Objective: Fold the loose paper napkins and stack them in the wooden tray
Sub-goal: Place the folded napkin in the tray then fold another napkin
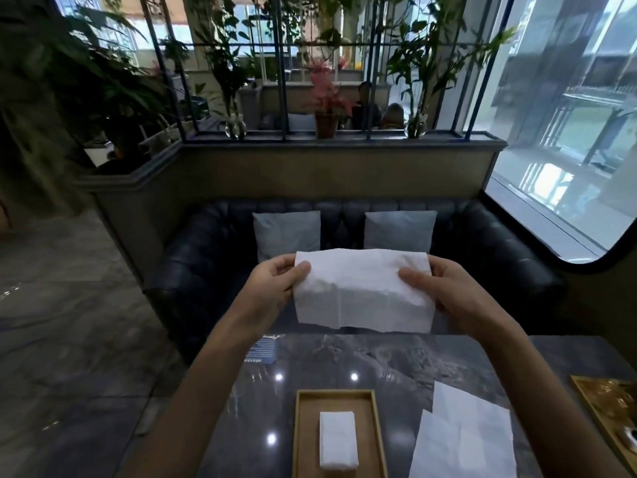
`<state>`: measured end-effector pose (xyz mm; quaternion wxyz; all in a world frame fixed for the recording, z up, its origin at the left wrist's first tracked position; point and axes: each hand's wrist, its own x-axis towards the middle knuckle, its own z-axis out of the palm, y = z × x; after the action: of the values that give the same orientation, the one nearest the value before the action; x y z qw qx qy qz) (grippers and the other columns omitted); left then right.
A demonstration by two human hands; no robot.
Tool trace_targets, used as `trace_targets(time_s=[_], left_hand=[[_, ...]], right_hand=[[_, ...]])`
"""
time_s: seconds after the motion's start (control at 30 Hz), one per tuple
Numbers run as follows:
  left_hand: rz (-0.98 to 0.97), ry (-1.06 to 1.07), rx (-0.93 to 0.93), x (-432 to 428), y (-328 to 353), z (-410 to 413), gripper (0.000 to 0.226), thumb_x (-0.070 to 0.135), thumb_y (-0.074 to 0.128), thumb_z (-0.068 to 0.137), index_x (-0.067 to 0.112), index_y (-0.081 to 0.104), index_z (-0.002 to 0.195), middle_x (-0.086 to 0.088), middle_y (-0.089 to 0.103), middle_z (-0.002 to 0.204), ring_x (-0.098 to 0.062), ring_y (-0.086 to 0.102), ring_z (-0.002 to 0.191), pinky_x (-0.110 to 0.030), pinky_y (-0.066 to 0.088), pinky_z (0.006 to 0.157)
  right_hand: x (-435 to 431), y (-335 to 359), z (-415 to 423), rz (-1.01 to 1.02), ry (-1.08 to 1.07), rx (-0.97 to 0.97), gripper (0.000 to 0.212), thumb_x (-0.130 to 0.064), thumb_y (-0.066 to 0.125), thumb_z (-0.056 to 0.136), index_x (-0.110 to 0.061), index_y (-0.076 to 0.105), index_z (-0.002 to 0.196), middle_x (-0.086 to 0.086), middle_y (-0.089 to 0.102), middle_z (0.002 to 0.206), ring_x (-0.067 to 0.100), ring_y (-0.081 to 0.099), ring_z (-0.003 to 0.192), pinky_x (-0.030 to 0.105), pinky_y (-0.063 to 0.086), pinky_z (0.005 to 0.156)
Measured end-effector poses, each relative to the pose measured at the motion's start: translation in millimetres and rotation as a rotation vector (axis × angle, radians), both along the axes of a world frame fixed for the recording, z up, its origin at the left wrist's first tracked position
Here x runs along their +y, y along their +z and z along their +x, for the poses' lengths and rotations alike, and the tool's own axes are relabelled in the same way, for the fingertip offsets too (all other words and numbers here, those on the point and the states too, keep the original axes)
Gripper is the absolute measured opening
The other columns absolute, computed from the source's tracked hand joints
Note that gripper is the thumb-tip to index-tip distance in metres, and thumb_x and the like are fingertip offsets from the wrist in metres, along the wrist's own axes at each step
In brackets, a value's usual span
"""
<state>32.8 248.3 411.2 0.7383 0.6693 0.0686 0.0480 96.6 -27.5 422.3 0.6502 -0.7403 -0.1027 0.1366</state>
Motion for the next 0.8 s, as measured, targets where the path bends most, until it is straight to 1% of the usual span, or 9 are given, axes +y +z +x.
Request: trace_targets(time_s=[0.1,0.2,0.27,0.33,0.47,0.53,0.63,0.7,0.8], left_hand=[[0.007,0.037,-0.025,3,7,1,0.027,0.017,0.061,0.097,0.008,0.066,0.122,-0.011,0.074,0.114,-0.030,0.070,0.108,-0.045,0.055,0.096],[0.039,0.070,-0.063,2,10,2,0.029,0.017,0.062,0.096,0.014,0.064,0.125,-0.006,0.074,0.115,-0.026,0.070,0.108,-0.042,0.057,0.093],[0.044,0.009,-0.055,0,12,1,0.031,0.018,0.061,0.097,0.016,0.061,0.127,-0.004,0.073,0.117,-0.024,0.070,0.108,-0.040,0.057,0.092],[0.069,-0.061,-0.038,-2,13,0,0.032,0.018,0.060,0.097,0.016,0.060,0.129,-0.006,0.073,0.119,-0.026,0.070,0.110,-0.042,0.056,0.092],[0.115,-0.012,-0.076,-6,14,-2,0.027,0.014,0.064,0.094,0.012,0.065,0.121,-0.008,0.075,0.113,-0.028,0.071,0.106,-0.046,0.057,0.092],[0.120,0.005,-0.105,-6,16,-2,0.027,0.013,0.066,0.093,0.011,0.065,0.120,-0.009,0.075,0.113,-0.028,0.071,0.106,-0.047,0.056,0.093],[0.107,0.013,-0.139,-5,21,-1,0.027,0.009,0.065,0.093,0.010,0.066,0.119,-0.010,0.074,0.114,-0.030,0.071,0.107,-0.046,0.056,0.093],[0.075,0.007,-0.152,-5,25,-1,0.027,0.006,0.064,0.093,0.010,0.066,0.119,-0.010,0.074,0.113,-0.030,0.071,0.106,-0.043,0.058,0.092],[0.011,0.019,-0.179,-4,29,-1,0.028,0.002,0.062,0.093,0.008,0.066,0.120,-0.011,0.075,0.113,-0.028,0.071,0.103,-0.038,0.060,0.089]], right_hand=[[-1,4,7,0.053,0.037,0.001,0.021,-0.020,0.068,0.092,-0.016,0.072,0.113,0.006,0.079,0.103,0.020,0.076,0.090,0.031,0.058,0.074],[-1,4,11,0.085,0.052,-0.010,0.025,-0.023,0.068,0.092,-0.016,0.071,0.116,0.008,0.078,0.108,0.025,0.075,0.096,0.036,0.058,0.080],[0,4,12,0.097,0.046,-0.021,0.026,-0.024,0.068,0.093,-0.017,0.071,0.117,0.008,0.078,0.109,0.027,0.075,0.097,0.039,0.057,0.083],[0,7,12,0.109,0.052,-0.028,0.024,-0.022,0.067,0.094,-0.017,0.071,0.116,0.008,0.078,0.108,0.025,0.075,0.095,0.039,0.058,0.082],[-7,10,12,0.093,0.084,-0.031,0.025,-0.018,0.066,0.093,-0.017,0.070,0.118,0.009,0.077,0.112,0.028,0.074,0.101,0.044,0.058,0.089],[-10,13,13,0.094,0.084,-0.030,0.026,-0.016,0.067,0.093,-0.016,0.070,0.119,0.009,0.077,0.111,0.030,0.074,0.102,0.044,0.059,0.089],[-12,19,14,0.060,0.063,-0.067,0.026,-0.013,0.069,0.091,-0.020,0.069,0.116,0.006,0.079,0.104,0.026,0.075,0.097,0.038,0.062,0.084],[-13,22,15,0.048,0.061,-0.093,0.029,-0.011,0.071,0.088,-0.021,0.070,0.115,0.007,0.079,0.104,0.026,0.076,0.096,0.039,0.061,0.085],[-11,24,16,0.122,0.036,-0.103,0.030,-0.006,0.072,0.087,-0.013,0.072,0.116,0.013,0.078,0.106,0.028,0.075,0.096,0.039,0.061,0.086]])
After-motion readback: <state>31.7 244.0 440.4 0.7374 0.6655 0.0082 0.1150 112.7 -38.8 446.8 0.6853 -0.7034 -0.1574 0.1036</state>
